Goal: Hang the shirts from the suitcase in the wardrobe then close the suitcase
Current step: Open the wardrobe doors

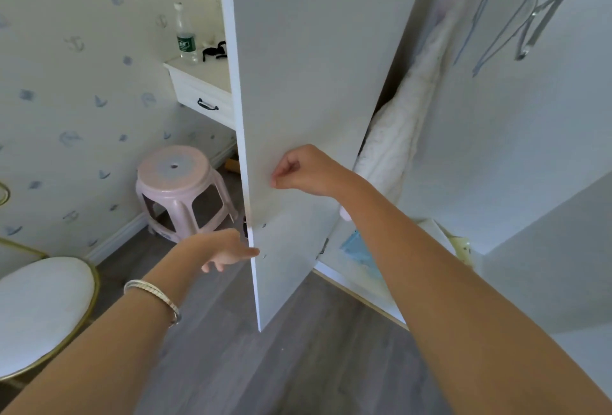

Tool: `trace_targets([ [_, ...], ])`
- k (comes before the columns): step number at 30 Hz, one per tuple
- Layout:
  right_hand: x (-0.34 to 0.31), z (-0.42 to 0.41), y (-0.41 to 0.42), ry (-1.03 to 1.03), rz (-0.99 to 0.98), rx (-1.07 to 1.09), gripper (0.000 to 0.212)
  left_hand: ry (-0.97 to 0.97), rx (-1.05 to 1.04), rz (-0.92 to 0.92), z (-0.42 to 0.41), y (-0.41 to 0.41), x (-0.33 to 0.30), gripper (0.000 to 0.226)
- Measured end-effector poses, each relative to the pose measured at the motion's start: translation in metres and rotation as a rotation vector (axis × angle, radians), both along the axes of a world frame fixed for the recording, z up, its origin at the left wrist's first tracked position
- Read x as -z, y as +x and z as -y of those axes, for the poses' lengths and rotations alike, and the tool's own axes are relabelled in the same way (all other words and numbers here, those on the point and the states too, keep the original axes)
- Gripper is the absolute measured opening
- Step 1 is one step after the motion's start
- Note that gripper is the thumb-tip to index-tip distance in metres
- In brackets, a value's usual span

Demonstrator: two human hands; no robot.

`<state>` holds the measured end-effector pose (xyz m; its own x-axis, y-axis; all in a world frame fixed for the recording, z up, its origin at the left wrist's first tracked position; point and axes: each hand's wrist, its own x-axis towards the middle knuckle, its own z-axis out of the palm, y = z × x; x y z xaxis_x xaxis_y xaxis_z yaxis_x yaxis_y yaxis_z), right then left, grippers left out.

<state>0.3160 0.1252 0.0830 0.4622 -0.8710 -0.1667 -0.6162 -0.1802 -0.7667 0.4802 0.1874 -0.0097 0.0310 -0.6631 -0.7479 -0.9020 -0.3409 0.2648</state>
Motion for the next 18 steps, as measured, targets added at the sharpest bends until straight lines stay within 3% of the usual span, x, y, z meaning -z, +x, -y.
trace_targets([
  [3, 0.001, -0.001, -0.021, 0.034, -0.019, 0.002, 0.011, 0.121, 0.106, -0.042, -0.010, -0.028, -0.010, 0.056],
  [9, -0.002, -0.013, -0.111, 0.025, -0.030, 0.193, 0.016, -0.213, 0.154, -0.284, 0.007, -0.122, -0.037, 0.019],
  [14, -0.003, -0.047, -0.204, 0.013, -0.008, 0.434, 0.011, -0.377, 0.314, -0.406, 0.018, -0.211, -0.069, 0.012],
  [18, -0.002, -0.105, -0.279, 0.036, 0.024, 0.711, 0.007, -0.391, 0.551, -0.463, 0.010, -0.292, -0.078, 0.012],
])
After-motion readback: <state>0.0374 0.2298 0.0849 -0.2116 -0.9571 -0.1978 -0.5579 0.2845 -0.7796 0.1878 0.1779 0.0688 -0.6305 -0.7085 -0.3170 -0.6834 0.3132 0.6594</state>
